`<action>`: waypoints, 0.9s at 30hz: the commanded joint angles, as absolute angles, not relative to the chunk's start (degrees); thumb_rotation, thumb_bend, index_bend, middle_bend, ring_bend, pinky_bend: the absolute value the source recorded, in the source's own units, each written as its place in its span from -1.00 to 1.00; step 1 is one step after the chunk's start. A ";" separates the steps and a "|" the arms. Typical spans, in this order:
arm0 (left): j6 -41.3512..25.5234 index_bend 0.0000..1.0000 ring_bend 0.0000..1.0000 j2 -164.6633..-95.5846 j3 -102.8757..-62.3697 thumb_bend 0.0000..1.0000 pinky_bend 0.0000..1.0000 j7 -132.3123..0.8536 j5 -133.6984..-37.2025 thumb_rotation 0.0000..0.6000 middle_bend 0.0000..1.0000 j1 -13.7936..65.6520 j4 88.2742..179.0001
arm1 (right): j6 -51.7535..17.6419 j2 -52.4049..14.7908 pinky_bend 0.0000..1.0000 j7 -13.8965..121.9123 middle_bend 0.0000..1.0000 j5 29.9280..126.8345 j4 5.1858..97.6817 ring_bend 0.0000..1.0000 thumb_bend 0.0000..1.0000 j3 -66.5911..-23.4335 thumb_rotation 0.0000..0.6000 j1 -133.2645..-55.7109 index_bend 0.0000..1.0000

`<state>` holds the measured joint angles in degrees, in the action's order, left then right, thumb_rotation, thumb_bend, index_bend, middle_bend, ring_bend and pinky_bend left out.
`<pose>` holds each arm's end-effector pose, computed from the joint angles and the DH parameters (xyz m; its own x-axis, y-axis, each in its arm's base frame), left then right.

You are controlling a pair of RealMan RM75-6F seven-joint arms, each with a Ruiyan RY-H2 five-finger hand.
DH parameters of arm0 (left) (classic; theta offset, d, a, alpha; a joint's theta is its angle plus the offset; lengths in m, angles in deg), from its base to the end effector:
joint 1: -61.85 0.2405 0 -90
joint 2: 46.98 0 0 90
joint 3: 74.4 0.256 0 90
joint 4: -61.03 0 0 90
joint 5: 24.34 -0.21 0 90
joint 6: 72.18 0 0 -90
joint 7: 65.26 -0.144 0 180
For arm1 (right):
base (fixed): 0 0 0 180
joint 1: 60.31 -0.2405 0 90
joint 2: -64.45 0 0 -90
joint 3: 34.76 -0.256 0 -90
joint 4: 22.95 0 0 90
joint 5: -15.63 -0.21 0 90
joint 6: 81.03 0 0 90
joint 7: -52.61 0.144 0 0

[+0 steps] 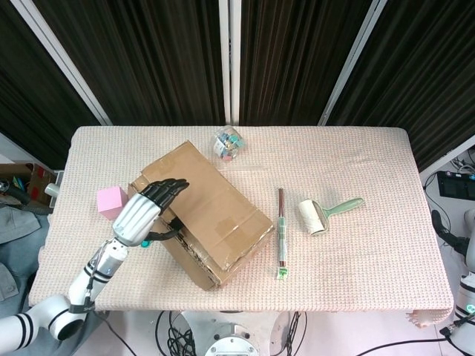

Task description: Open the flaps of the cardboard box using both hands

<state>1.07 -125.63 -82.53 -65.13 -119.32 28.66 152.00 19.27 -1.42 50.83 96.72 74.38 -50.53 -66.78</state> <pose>-0.1406 0.2969 0.0629 0.2498 0.0146 0.9682 0.7702 -0.6090 -0.1895 -0.2668 -0.2166 0.2162 0.2552 0.4641 0.8482 -0.9604 0.0202 0.2779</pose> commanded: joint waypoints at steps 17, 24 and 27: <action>-0.53 -0.86 -0.74 -128.48 -82.28 -1.00 -0.54 -66.02 -119.62 1.00 -0.80 25.49 149.47 | 18.03 -1.12 -1.00 54.09 -1.00 96.31 72.54 -1.00 -0.65 -50.97 1.00 -65.94 -1.00; -1.77 -0.87 -0.74 -130.49 -83.81 -1.00 -0.54 -65.22 -119.47 1.00 -0.80 22.67 147.28 | 17.52 -1.33 -1.00 55.01 -1.00 96.13 71.62 -1.00 -0.65 -50.92 1.00 -65.72 -1.00; -2.39 -0.87 -0.74 -131.47 -83.58 -1.00 -0.54 -65.04 -119.76 1.00 -0.80 21.73 146.05 | 17.53 -1.12 -1.00 55.99 -1.00 95.58 71.20 -1.00 -0.65 -51.17 1.00 -65.35 -1.00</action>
